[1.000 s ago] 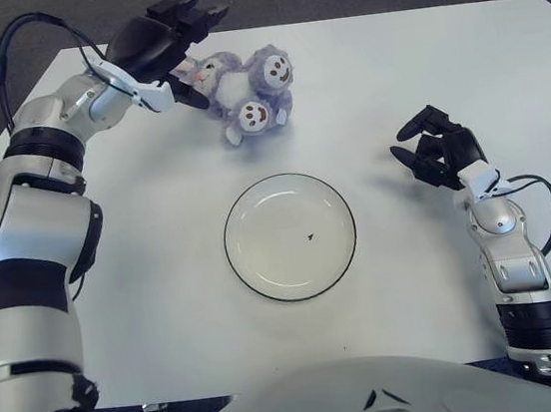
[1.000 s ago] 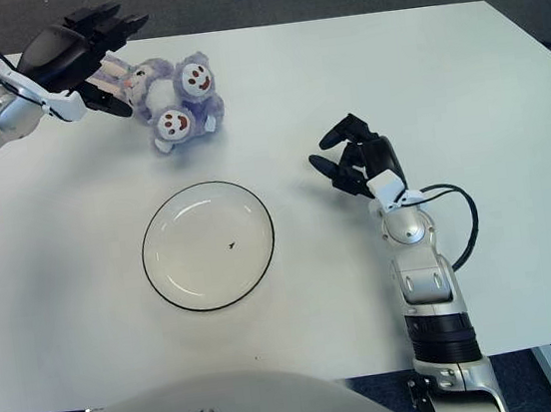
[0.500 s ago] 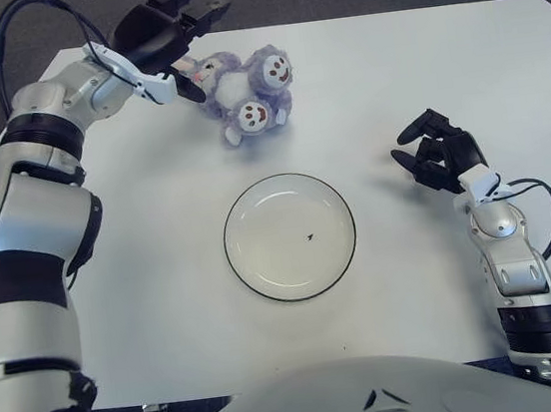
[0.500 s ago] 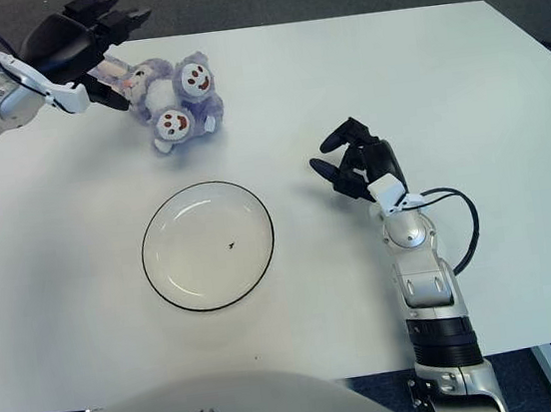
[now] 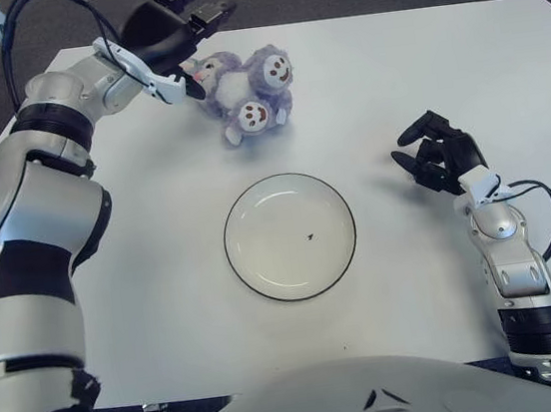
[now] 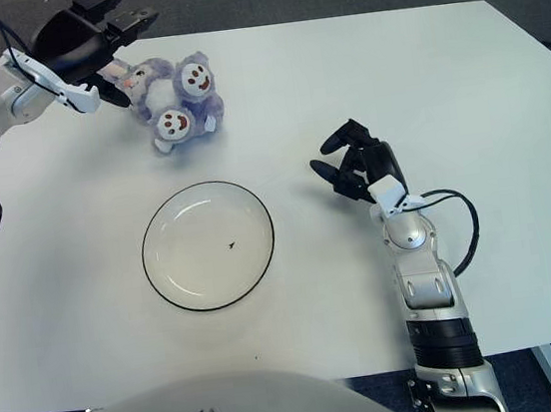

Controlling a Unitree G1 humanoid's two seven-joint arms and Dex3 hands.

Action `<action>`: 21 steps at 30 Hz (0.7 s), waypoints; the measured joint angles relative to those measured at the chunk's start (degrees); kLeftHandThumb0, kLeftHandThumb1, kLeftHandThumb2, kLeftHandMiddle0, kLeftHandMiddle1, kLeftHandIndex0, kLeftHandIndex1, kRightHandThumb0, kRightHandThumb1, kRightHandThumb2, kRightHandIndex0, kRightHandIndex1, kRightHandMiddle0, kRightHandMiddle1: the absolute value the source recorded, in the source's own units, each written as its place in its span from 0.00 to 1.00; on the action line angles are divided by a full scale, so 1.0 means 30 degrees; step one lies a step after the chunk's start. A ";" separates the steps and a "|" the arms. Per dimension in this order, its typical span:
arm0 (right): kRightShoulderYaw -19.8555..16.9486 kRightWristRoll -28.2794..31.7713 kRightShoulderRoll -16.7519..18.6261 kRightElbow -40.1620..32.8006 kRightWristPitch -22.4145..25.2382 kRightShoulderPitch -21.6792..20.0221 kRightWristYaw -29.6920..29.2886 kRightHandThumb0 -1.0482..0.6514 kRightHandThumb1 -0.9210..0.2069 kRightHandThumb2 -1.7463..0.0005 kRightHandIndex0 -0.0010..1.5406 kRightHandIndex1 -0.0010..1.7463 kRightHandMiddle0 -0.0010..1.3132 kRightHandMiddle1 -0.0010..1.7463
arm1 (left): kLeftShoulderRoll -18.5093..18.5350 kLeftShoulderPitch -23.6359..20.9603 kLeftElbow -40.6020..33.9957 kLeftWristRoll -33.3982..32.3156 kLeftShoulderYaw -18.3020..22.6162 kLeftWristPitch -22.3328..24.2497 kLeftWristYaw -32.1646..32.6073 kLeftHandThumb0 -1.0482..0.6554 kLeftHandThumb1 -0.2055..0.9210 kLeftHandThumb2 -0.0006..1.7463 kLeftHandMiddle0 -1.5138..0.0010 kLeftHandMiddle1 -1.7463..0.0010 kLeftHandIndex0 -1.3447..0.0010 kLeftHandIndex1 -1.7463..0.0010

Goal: Put the doll into the plate.

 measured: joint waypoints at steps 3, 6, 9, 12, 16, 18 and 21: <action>-0.0004 0.0019 0.0000 -0.0004 0.0041 0.0112 0.0000 0.40 0.00 0.84 0.51 1.00 0.35 0.85 | -0.0263 -0.0043 0.0191 -0.0837 0.0437 0.0203 -0.1954 0.21 0.84 0.00 0.92 1.00 0.83 0.99; -0.0021 0.0032 0.0000 -0.0034 0.0045 0.0170 0.0000 0.40 0.00 0.84 0.52 1.00 0.35 0.85 | -0.0485 -0.0043 0.0274 -0.1464 0.0756 0.0400 -0.3426 0.20 0.84 0.00 0.93 1.00 0.83 0.99; -0.0037 0.0035 0.0000 -0.0081 0.0046 0.0227 0.0000 0.40 0.00 0.84 0.52 1.00 0.35 0.85 | -0.0765 -0.0043 0.0363 -0.1970 0.1027 0.0701 -0.4548 0.19 0.85 0.00 0.94 1.00 0.83 1.00; -0.0062 0.0038 -0.0001 -0.0135 0.0045 0.0295 0.0000 0.40 0.00 0.84 0.52 1.00 0.35 0.85 | -0.1089 -0.0044 0.0446 -0.2481 0.1320 0.1164 -0.5702 0.18 0.85 0.00 0.94 1.00 0.83 1.00; -0.0100 0.0043 -0.0001 -0.0173 0.0045 0.0352 -0.0001 0.40 0.00 0.84 0.53 1.00 0.35 0.84 | -0.1537 -0.0044 0.0501 -0.3120 0.1761 0.1796 -0.7168 0.15 0.87 0.01 0.95 1.00 0.83 1.00; -0.0110 0.0043 0.0000 -0.0201 0.0045 0.0383 -0.0001 0.40 0.00 0.84 0.53 1.00 0.35 0.84 | -0.1770 -0.0044 0.0514 -0.3485 0.1965 0.2163 -0.7905 0.14 0.88 0.01 0.95 1.00 0.83 1.00; -0.0113 0.0043 0.0001 -0.0231 0.0045 0.0409 -0.0002 0.40 0.00 0.84 0.53 1.00 0.36 0.84 | -0.2033 -0.0043 0.0515 -0.3651 0.2102 0.2489 -0.8422 0.12 0.89 0.01 0.96 1.00 0.84 1.00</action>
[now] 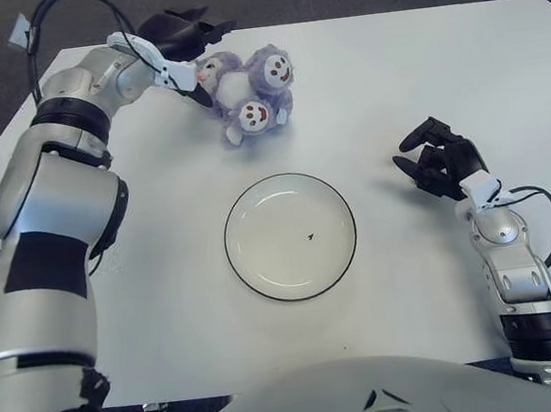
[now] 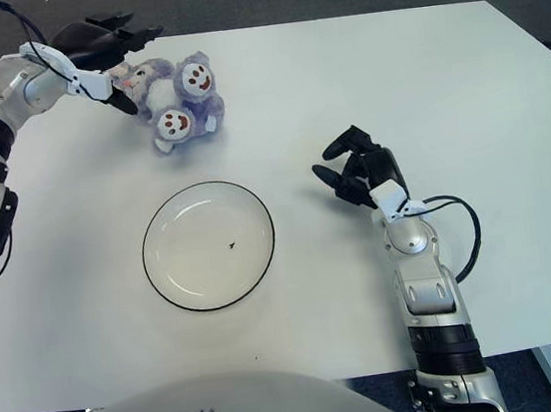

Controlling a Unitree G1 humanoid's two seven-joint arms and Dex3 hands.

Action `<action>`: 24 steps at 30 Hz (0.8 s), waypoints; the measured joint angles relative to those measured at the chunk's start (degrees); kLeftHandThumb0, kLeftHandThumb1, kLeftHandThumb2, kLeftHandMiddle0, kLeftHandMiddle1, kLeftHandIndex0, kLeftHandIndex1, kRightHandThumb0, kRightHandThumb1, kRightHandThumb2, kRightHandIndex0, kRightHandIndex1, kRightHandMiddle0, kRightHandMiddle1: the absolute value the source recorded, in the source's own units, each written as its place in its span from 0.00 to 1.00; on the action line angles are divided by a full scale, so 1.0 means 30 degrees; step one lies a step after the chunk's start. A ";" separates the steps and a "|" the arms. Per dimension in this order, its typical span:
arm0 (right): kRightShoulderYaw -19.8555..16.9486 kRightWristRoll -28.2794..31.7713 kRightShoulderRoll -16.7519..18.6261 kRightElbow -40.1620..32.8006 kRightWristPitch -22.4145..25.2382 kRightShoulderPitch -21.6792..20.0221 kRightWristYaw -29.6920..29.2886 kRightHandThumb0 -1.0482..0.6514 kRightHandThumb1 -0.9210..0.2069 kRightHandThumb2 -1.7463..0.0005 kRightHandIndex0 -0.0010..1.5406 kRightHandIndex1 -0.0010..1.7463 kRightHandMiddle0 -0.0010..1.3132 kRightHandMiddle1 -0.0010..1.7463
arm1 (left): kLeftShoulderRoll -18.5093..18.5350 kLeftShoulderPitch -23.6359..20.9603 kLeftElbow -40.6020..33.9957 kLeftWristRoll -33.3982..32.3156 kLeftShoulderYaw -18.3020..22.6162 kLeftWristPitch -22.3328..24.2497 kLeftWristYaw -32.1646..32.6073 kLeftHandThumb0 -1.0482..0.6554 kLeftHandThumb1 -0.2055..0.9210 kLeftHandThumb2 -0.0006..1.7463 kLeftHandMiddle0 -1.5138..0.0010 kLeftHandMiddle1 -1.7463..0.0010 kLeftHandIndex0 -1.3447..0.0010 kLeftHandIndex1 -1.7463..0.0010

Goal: Put the doll into the plate.

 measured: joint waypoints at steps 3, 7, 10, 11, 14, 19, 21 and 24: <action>0.0000 -0.0001 0.0001 -0.0058 0.0000 0.0053 -0.0001 0.40 0.00 0.84 0.53 1.00 0.36 0.84 | -0.0190 0.0000 -0.0001 -0.0071 0.0057 0.0206 -0.0226 0.10 0.91 0.01 0.96 1.00 0.84 1.00; 0.0001 -0.0005 0.0012 -0.0208 0.0041 0.0167 -0.0002 0.40 0.00 0.84 0.53 1.00 0.36 0.84 | -0.0438 -0.0001 0.0011 -0.0098 0.0073 0.0592 -0.0338 0.08 0.92 0.01 0.96 1.00 0.85 1.00; 0.0015 -0.0012 0.0049 -0.0375 0.0119 0.0267 -0.0004 0.40 0.00 0.84 0.53 1.00 0.36 0.84 | -0.0770 -0.0001 0.0102 -0.0078 0.0031 0.1261 -0.0535 0.08 0.93 0.01 0.96 1.00 0.86 1.00; 0.0022 -0.0015 0.0070 -0.0418 0.0141 0.0298 -0.0004 0.40 0.00 0.84 0.53 1.00 0.36 0.84 | -0.0870 0.0001 0.0138 -0.0064 0.0008 0.1461 -0.0650 0.08 0.93 0.01 0.96 1.00 0.86 1.00; 0.0046 -0.0029 0.0122 -0.0557 0.0205 0.0396 -0.0004 0.40 0.00 0.84 0.53 1.00 0.36 0.84 | -0.1073 0.0003 0.0195 -0.0014 -0.0058 0.1802 -0.0956 0.08 0.93 0.01 0.96 1.00 0.86 1.00; 0.0061 -0.0042 0.0140 -0.0839 0.0215 0.0684 -0.0008 0.40 0.00 0.84 0.53 1.00 0.36 0.84 | -0.1254 0.0003 0.0211 0.0002 -0.0127 0.2012 -0.1187 0.07 0.94 0.01 0.96 1.00 0.87 1.00; 0.0079 -0.0046 0.0143 -0.0931 0.0214 0.0760 -0.0008 0.40 0.00 0.84 0.53 1.00 0.36 0.84 | -0.1297 0.0004 0.0217 0.0015 -0.0178 0.2065 -0.1202 0.07 0.94 0.00 0.96 1.00 0.87 1.00; 0.0132 -0.0047 0.0144 -0.1052 0.0209 0.0857 -0.0004 0.40 0.00 0.84 0.53 1.00 0.35 0.84 | -0.1352 0.0005 0.0222 0.0076 -0.0248 0.2136 -0.1201 0.07 0.94 0.00 0.96 1.00 0.88 1.00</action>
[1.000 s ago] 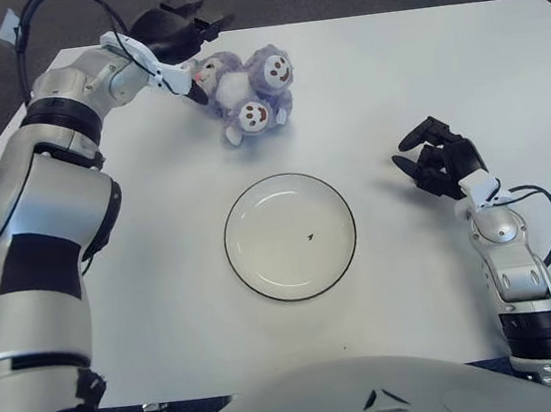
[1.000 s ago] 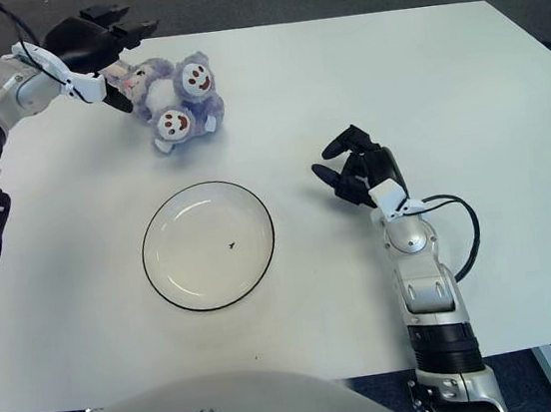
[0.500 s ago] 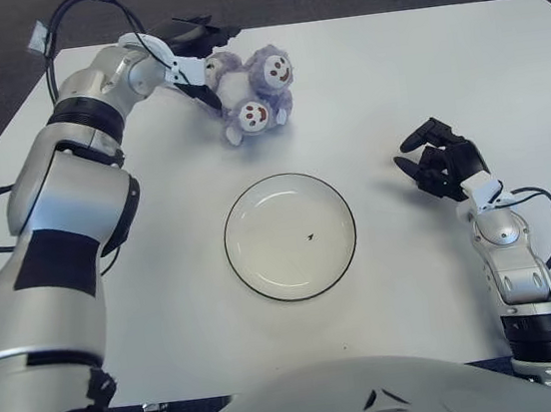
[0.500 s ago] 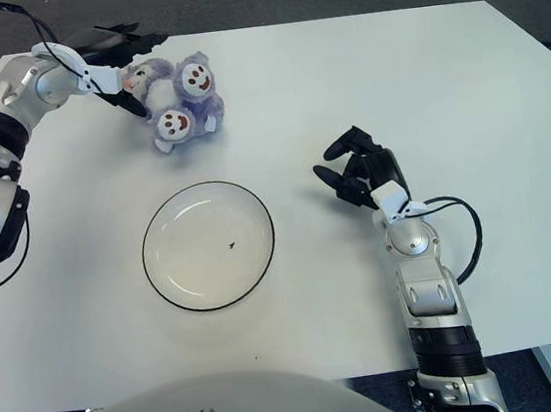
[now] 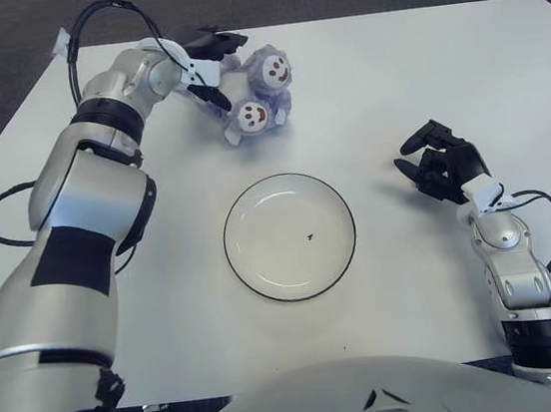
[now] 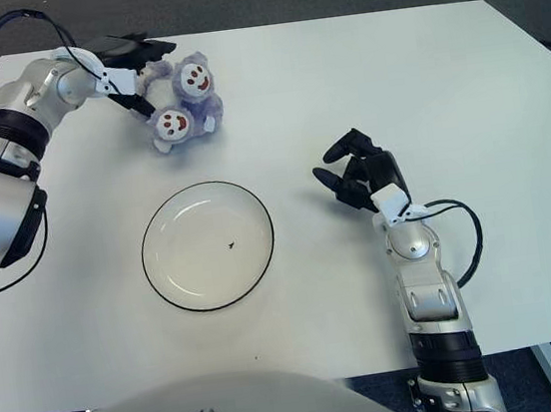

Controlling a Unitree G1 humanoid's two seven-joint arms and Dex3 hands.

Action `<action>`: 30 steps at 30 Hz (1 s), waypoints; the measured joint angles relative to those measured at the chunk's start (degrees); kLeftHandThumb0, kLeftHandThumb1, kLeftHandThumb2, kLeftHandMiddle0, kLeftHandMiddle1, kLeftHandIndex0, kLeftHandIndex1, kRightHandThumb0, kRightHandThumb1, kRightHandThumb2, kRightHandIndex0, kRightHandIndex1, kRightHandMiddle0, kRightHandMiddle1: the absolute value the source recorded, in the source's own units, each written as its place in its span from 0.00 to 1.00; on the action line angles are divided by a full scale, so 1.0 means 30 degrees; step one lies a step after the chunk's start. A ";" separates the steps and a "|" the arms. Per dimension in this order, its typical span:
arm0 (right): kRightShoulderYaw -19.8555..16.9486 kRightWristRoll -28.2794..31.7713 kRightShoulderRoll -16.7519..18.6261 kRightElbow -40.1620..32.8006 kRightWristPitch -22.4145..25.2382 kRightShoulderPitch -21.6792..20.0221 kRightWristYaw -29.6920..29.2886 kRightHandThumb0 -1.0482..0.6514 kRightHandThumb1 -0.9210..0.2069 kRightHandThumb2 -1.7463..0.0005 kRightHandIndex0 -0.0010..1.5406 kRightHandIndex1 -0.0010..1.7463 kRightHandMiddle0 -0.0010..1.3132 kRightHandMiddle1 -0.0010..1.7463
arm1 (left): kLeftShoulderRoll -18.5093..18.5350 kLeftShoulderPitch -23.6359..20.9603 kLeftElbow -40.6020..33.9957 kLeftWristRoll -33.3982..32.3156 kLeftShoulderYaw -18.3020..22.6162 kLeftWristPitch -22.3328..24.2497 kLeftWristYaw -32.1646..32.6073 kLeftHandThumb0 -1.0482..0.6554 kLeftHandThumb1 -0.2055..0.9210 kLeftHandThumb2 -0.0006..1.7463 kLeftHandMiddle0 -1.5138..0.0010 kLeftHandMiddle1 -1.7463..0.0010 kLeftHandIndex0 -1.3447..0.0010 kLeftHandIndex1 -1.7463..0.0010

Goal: Put the doll into the plate.

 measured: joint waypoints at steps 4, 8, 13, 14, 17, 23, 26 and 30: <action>0.0060 0.0014 -0.0001 -0.0184 -0.0021 0.0145 0.0039 0.40 0.00 0.84 0.53 1.00 0.35 0.85 | -0.0108 0.0028 0.0015 0.0026 -0.0079 0.0067 0.0024 0.07 0.94 0.00 0.96 1.00 0.88 1.00; 0.0085 0.0139 0.0000 -0.0495 -0.0122 0.0459 0.0273 0.40 0.00 0.84 0.54 1.00 0.35 0.84 | -0.0300 0.0114 0.0022 0.0119 -0.0238 0.0300 0.0398 0.07 0.94 0.00 0.96 1.00 0.88 1.00; 0.0127 0.0238 0.0034 -0.0695 -0.0235 0.0698 0.0487 0.40 0.00 0.84 0.54 1.00 0.36 0.84 | -0.0458 0.0299 0.0086 0.0545 -0.0683 0.0610 0.0998 0.07 0.94 0.00 0.96 1.00 0.87 1.00; 0.0125 0.0267 0.0041 -0.0731 -0.0248 0.0723 0.0521 0.40 0.00 0.85 0.54 1.00 0.36 0.84 | -0.0486 0.0335 0.0097 0.0712 -0.0829 0.0680 0.1161 0.08 0.94 0.00 0.96 1.00 0.87 1.00; 0.0122 0.0387 0.0057 -0.0840 -0.0357 0.0797 0.0618 0.40 0.00 0.85 0.54 1.00 0.36 0.84 | -0.0554 0.0439 0.0156 0.1148 -0.1256 0.0758 0.1686 0.08 0.93 0.00 0.96 1.00 0.87 0.99; 0.0082 0.0577 0.0058 -0.1028 -0.0616 0.0965 0.0666 0.40 0.00 0.85 0.54 1.00 0.36 0.84 | -0.0648 0.0592 0.0227 0.1515 -0.1627 0.0757 0.2187 0.10 0.92 0.00 0.96 1.00 0.86 0.99; 0.0037 0.0584 0.0057 -0.1073 -0.0734 0.1049 0.0669 0.40 0.00 0.85 0.54 1.00 0.36 0.84 | -0.0661 0.0638 0.0265 0.1557 -0.1685 0.0754 0.2342 0.11 0.91 0.00 0.95 1.00 0.86 0.99; -0.0021 0.0585 0.0054 -0.1179 -0.0847 0.1224 0.0671 0.40 0.00 0.85 0.54 1.00 0.36 0.84 | -0.0659 0.0642 0.0279 0.1626 -0.1790 0.0742 0.2502 0.12 0.91 0.00 0.95 1.00 0.85 0.99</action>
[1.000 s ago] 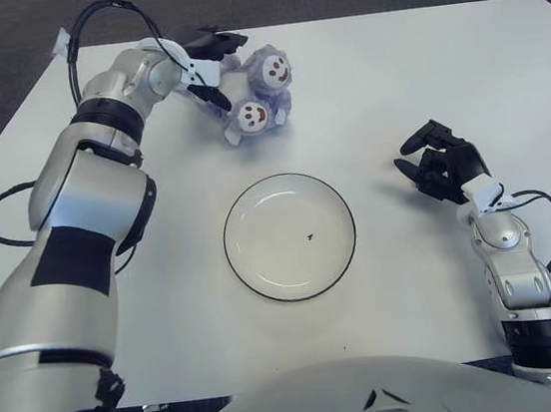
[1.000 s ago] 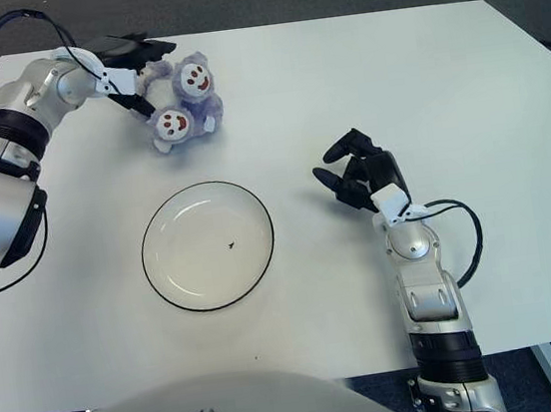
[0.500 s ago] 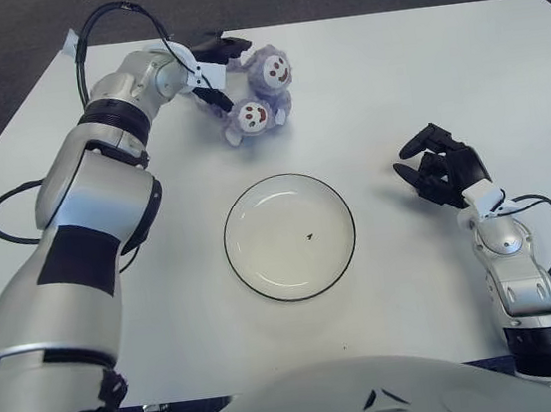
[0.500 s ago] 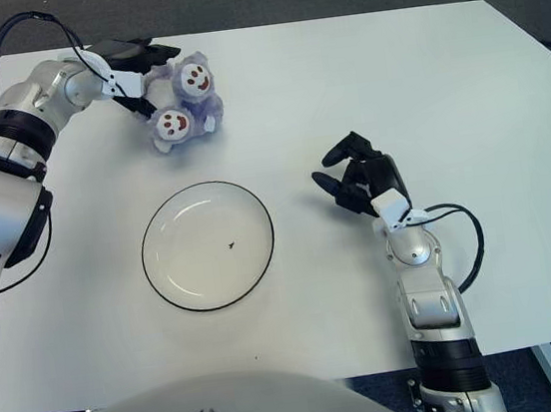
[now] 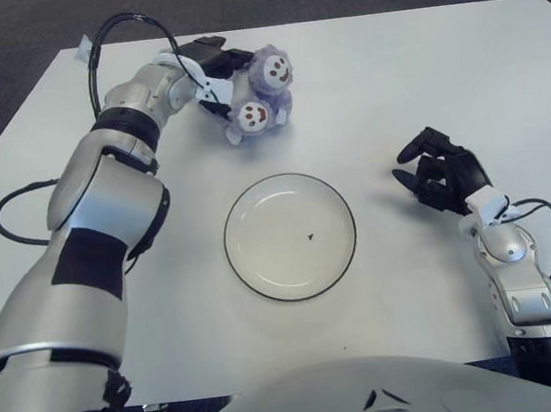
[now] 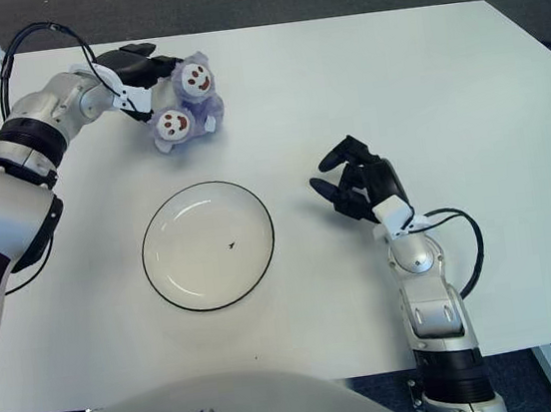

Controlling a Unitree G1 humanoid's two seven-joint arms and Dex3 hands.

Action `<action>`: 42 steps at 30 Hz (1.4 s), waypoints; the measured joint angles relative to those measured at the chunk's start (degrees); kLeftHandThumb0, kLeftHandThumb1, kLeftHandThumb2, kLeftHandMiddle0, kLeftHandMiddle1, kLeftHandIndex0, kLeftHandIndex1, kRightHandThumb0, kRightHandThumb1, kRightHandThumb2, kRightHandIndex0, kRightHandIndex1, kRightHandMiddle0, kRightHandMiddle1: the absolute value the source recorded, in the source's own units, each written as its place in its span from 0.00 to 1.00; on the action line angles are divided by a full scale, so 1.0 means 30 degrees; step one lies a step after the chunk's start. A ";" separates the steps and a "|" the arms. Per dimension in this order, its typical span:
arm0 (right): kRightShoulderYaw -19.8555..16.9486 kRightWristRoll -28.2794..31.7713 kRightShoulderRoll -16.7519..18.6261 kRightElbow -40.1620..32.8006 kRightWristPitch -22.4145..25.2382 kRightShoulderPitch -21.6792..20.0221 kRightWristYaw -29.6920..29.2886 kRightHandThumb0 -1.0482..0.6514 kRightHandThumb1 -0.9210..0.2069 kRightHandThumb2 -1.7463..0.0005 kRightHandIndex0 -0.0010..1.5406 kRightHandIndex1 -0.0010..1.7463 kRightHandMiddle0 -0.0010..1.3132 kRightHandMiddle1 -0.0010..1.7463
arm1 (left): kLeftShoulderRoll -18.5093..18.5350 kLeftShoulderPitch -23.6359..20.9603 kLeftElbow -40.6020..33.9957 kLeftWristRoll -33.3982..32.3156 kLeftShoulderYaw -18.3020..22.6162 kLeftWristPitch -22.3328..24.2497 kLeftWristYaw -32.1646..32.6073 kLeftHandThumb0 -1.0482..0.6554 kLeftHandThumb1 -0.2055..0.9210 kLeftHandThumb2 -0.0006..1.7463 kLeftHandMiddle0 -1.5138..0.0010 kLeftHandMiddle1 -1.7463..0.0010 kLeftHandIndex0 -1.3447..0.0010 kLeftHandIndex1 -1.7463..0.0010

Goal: Put the doll into the plate.

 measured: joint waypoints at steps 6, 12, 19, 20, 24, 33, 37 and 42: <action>-0.0058 -0.0003 0.0000 -0.0273 -0.0016 0.0170 0.0002 0.40 0.00 0.85 0.54 1.00 0.36 0.84 | 0.0020 0.0003 0.0027 0.0145 -0.0215 -0.0040 0.0243 0.14 0.90 0.00 0.95 1.00 0.85 0.99; -0.0133 -0.0008 0.0003 -0.0563 -0.0019 0.0170 -0.0011 0.40 0.00 0.85 0.54 1.00 0.36 0.83 | 0.0071 -0.0001 0.0034 0.0546 -0.0638 -0.0097 0.0584 0.18 0.89 0.00 0.87 0.98 0.80 0.98; -0.0264 -0.0059 0.0007 -0.1079 -0.0032 0.0246 -0.0065 0.40 0.00 0.85 0.54 1.00 0.37 0.83 | 0.0278 -0.0019 0.0033 0.1994 -0.2049 -0.0122 0.1933 0.22 0.89 0.00 0.72 0.95 0.70 0.95; -0.0266 -0.0073 0.0007 -0.1131 -0.0034 0.0255 -0.0070 0.40 0.00 0.85 0.54 1.00 0.37 0.83 | 0.0308 -0.0035 0.0026 0.2350 -0.2331 -0.0080 0.2300 0.22 0.89 0.00 0.71 0.95 0.70 0.95; -0.0265 -0.0142 0.0008 -0.1320 -0.0037 0.0314 -0.0086 0.40 0.00 0.85 0.54 1.00 0.37 0.83 | 0.0351 -0.0117 0.0018 0.3663 -0.3508 0.0217 0.3946 0.23 0.89 0.00 0.69 0.94 0.68 0.95; -0.0266 -0.0360 0.0029 -0.1633 -0.0039 0.0472 -0.0089 0.40 0.00 0.85 0.54 1.00 0.37 0.83 | 0.0193 -0.0136 0.0075 0.5801 -0.5576 0.1972 0.7252 0.28 0.86 0.01 0.81 0.61 0.60 0.97; -0.0274 -0.0418 0.0094 -0.1748 -0.0102 0.0554 -0.0094 0.40 0.00 0.85 0.54 1.00 0.37 0.83 | 0.0079 -0.0056 0.0136 0.6465 -0.6279 0.2748 0.8488 0.32 0.84 0.00 0.89 0.38 0.55 0.96; -0.0300 -0.0417 0.0228 -0.1795 -0.0333 0.0647 -0.0099 0.40 0.00 0.85 0.54 1.00 0.37 0.83 | -0.0084 0.0168 0.0210 0.6762 -0.6704 0.3379 0.9467 0.34 0.84 0.00 0.92 0.30 0.53 0.95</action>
